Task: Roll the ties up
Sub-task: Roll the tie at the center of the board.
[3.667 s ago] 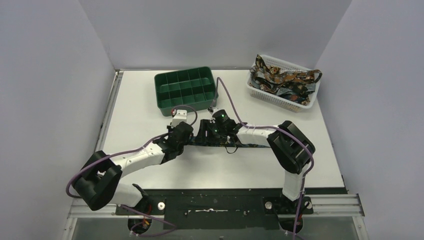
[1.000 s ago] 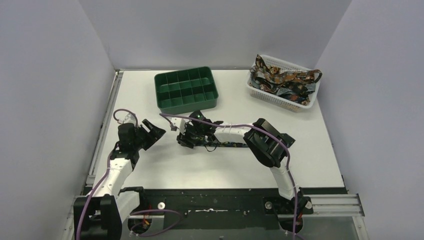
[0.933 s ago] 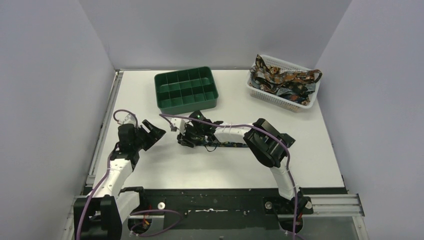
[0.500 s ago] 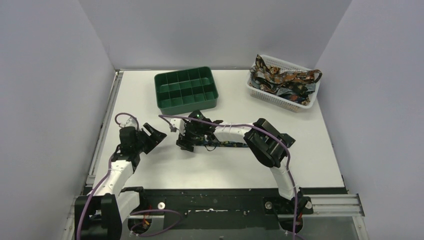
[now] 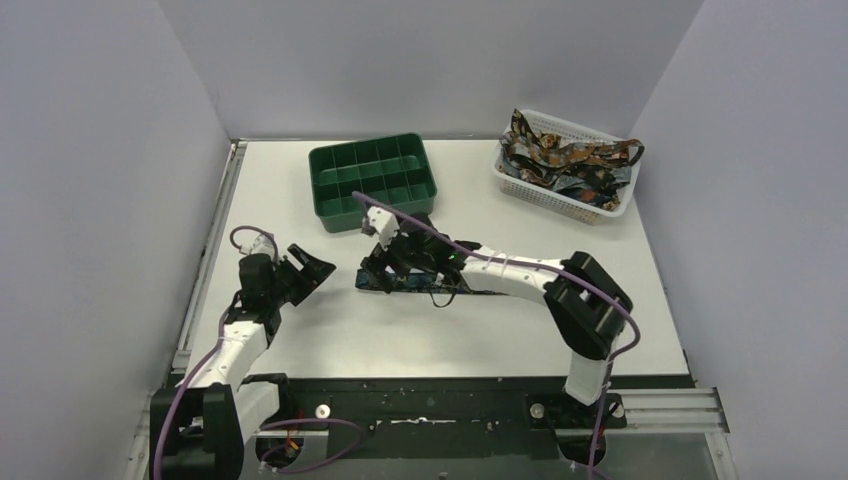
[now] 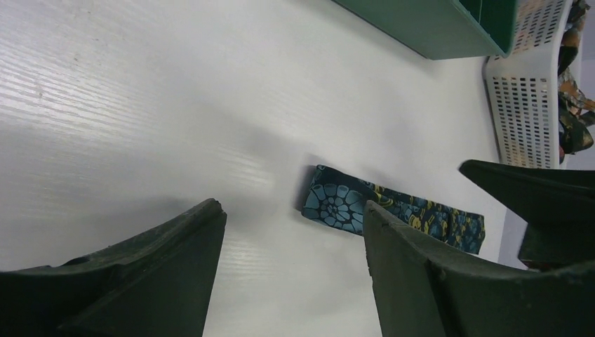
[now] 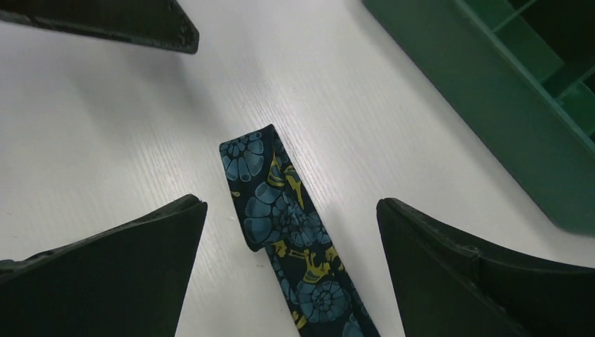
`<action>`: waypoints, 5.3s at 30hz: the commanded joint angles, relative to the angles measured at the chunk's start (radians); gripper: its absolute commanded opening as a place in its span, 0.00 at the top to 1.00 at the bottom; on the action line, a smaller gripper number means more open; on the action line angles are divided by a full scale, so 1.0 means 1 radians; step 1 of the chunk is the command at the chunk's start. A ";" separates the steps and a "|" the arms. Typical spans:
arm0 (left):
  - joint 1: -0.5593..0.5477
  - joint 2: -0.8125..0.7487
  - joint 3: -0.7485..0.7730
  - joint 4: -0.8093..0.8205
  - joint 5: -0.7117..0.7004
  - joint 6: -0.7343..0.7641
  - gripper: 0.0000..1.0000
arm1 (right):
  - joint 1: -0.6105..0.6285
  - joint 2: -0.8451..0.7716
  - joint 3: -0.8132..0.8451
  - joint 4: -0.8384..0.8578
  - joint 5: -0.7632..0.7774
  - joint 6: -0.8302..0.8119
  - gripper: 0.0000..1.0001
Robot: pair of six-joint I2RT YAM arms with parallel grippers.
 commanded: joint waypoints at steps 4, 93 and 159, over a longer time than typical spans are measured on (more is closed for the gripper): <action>0.007 0.018 -0.024 0.145 0.067 -0.023 0.28 | -0.138 -0.177 -0.226 0.243 0.015 0.710 0.00; -0.241 0.557 0.077 0.600 0.254 0.073 0.40 | -0.070 0.068 -0.045 -0.112 0.155 0.733 0.47; -0.302 0.324 0.304 -0.059 -0.153 0.236 0.72 | -0.182 -0.008 -0.150 -0.091 -0.206 0.352 0.26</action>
